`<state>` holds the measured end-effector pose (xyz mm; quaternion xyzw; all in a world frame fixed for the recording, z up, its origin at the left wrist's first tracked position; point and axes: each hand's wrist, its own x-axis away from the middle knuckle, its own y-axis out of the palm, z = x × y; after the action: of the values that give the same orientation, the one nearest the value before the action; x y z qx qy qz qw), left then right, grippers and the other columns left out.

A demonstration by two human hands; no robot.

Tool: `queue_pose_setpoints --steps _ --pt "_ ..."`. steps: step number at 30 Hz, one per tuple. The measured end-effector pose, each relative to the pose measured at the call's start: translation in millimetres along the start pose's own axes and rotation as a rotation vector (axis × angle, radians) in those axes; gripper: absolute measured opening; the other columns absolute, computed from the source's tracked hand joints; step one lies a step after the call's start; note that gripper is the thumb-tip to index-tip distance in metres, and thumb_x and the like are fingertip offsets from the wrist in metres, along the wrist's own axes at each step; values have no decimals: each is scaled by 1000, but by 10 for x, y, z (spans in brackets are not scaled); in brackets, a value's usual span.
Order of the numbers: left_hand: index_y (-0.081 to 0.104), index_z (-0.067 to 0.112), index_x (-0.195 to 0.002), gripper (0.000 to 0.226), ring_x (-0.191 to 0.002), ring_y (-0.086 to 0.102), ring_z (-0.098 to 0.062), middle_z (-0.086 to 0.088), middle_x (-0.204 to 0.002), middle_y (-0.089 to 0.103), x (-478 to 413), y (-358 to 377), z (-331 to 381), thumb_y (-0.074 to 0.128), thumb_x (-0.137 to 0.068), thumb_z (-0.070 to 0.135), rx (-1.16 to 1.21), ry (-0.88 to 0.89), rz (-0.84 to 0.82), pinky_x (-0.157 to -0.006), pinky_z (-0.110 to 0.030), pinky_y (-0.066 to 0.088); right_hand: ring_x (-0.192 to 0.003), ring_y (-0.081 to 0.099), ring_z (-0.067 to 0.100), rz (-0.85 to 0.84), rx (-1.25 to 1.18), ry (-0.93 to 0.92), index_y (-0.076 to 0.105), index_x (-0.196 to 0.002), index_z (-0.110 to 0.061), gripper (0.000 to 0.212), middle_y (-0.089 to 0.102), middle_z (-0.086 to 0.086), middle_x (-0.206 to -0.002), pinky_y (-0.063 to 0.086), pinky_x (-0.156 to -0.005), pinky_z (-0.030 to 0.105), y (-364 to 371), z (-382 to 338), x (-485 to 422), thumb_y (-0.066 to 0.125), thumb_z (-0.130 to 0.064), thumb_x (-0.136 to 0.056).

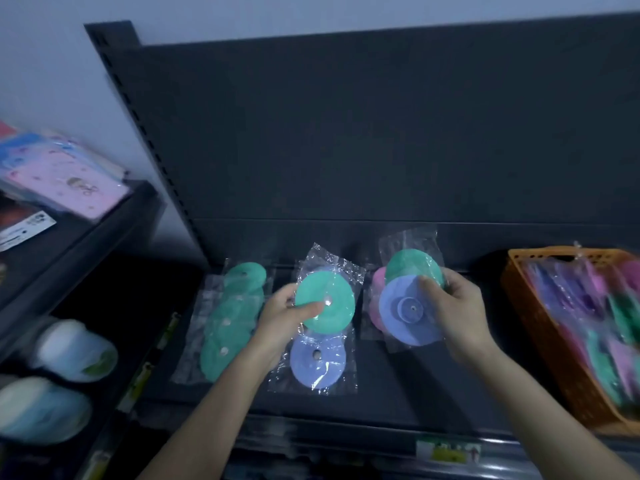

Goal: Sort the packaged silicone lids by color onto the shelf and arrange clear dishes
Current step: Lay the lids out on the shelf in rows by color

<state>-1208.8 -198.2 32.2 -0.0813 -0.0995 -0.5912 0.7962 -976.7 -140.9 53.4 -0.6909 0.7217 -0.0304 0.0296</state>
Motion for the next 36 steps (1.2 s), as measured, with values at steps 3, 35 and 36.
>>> queue_pose_setpoints --steps 3,35,36 --pt "60 11 -99 34 -74 70 -15 -7 -91 73 65 -333 -9 80 -72 16 -97 6 62 -55 -24 48 -60 47 14 -25 26 28 60 -67 -10 16 52 0 -65 40 -58 28 158 19 61 57 -10 -83" --pt "59 20 -128 46 -114 48 -17 -3 -126 53 -45 -2001 -548 69 -83 18 -985 178 -66 -99 -25 37 -49 38 8 -52 86 19 52 -67 -4 20 44 -1 -58 33 -44 17 1003 85 570 57 -8 -86" --pt "54 23 -133 50 -121 42 -20 -2 -131 49 -6 -1973 -552 65 -85 28 -1037 235 -27 -106 -29 32 -46 37 6 -51 82 15 51 -65 -8 22 44 -4 -55 33 -42 15 1025 85 577 57 -7 -87"
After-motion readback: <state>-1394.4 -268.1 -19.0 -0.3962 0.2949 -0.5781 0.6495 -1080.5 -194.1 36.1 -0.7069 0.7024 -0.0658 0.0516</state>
